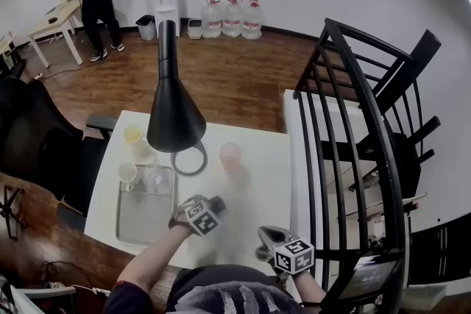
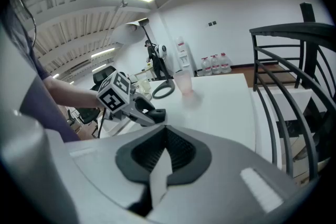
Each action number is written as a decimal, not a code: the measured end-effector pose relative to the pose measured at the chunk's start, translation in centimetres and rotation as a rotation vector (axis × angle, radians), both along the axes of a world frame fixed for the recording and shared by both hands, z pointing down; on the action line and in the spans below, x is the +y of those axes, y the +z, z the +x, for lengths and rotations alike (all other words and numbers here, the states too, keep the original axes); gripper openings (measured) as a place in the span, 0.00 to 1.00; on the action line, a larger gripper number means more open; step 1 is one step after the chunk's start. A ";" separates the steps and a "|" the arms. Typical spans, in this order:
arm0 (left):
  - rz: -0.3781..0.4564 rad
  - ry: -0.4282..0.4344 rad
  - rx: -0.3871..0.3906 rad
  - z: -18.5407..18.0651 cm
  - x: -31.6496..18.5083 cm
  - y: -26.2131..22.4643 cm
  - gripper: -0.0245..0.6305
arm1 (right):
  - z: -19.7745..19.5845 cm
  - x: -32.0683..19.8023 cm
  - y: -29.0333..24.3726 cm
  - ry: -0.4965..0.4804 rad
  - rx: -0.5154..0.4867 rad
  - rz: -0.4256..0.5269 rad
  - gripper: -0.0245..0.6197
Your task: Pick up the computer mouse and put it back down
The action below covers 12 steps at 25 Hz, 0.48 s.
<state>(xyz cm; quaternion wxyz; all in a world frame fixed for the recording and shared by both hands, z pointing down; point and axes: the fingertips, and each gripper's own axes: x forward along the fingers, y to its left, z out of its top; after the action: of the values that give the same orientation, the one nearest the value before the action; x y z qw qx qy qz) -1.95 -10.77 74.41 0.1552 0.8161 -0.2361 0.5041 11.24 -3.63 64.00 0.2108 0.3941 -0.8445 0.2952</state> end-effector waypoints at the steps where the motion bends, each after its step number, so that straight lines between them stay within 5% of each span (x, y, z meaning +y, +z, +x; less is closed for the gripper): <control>1: -0.004 0.004 -0.009 0.0 0.1 0.2 0.49 | 0.0 0.0 0.0 -0.002 0.000 0.000 0.04; 12: 0.025 -0.082 0.069 -1.6 0.5 -2.7 0.50 | 0.0 0.5 -0.1 -0.016 0.002 0.008 0.04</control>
<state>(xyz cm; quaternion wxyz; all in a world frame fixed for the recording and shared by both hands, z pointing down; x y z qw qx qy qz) -3.55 -10.27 71.69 0.1738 0.8244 -0.2703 0.4660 11.21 -3.13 63.89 0.2125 0.3886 -0.8484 0.2898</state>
